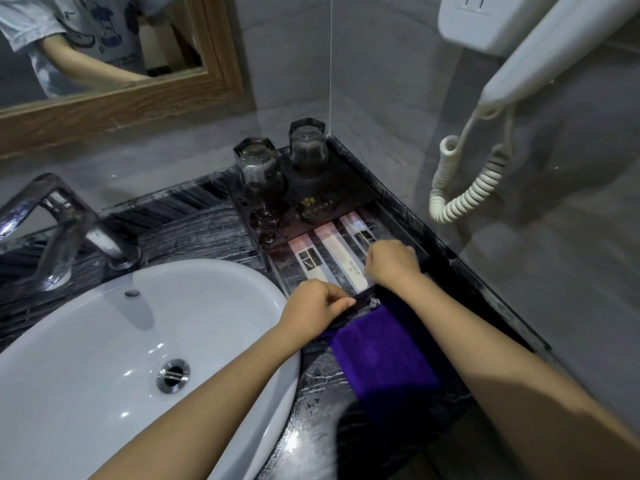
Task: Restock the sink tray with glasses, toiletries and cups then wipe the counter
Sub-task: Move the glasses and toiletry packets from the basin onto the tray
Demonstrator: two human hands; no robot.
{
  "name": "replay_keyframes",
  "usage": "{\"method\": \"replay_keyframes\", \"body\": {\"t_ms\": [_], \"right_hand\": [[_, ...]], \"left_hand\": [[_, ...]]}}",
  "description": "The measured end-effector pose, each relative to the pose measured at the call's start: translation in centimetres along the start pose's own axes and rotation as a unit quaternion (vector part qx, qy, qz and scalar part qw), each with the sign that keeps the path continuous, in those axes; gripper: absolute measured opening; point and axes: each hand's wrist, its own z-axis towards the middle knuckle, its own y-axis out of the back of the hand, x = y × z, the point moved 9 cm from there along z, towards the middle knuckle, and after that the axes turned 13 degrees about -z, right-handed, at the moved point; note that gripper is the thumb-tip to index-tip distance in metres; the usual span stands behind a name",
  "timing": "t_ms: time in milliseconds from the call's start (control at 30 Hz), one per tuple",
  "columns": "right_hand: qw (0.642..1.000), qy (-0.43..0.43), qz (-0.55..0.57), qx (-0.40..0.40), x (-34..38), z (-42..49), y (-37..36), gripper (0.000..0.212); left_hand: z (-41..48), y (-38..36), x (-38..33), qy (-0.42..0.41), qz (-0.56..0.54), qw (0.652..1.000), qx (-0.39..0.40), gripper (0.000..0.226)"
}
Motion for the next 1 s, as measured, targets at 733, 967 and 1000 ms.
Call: {"method": "replay_keyframes", "body": {"t_ms": [733,967,1000], "right_hand": [[0.968,-0.059,0.232,-0.072,-2.0,-7.8,-4.1,0.021],[0.972,-0.061,0.216,-0.074,-0.4,-4.2,-2.8,0.022],[0.971,-0.062,0.218,-0.074,-0.1,-3.7,-2.6,0.022]], "left_hand": [[0.3,8.9,5.8,0.092,0.146,0.980,-0.099,0.062],[0.3,9.1,5.6,0.093,0.153,0.981,-0.076,0.062],[0.3,9.1,5.6,0.094,0.152,0.981,-0.073,0.063]]}}
